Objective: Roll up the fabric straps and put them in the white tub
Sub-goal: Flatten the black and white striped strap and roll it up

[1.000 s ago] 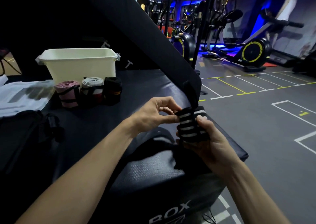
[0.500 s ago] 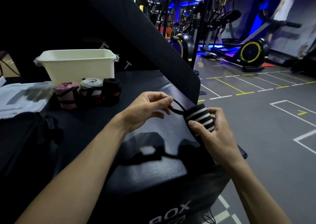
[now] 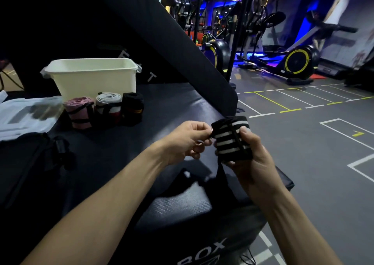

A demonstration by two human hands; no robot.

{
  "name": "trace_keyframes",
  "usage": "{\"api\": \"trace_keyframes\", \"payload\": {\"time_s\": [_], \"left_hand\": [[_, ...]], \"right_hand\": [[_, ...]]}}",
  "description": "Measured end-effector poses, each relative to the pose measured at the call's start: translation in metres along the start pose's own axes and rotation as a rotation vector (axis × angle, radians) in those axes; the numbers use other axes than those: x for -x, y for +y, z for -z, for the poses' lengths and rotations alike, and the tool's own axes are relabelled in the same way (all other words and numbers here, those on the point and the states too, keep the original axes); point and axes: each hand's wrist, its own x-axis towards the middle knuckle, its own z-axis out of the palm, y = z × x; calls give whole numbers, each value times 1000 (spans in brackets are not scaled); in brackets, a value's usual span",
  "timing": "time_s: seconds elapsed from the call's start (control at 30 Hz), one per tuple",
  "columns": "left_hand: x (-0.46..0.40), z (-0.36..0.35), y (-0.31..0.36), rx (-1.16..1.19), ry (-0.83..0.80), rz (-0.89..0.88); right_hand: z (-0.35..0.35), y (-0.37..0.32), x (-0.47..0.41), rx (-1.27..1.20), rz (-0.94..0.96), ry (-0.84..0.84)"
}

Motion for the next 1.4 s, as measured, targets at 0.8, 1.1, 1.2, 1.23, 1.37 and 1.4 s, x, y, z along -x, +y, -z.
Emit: {"api": "trace_keyframes", "payload": {"time_s": [0.8,1.1,1.2,1.23,1.37,1.4], "left_hand": [[1,-4,-2,-76,82,-128],[4,-3,2,-125,121,-81],[5,3,5,-165,159,-69],[6,5,6,-171,168,-63],[7,5,8,-188,148,-35],[7,3,7,-191,127,-26]], "right_hand": [[5,-3,3,-164,-202,-115],[7,2,-1,-17,-83,14],[8,4,-4,68,19,35],[9,6,-5,98,52,53],[9,8,-5,91,113,99],[7,9,-4,65,101,88]]}}
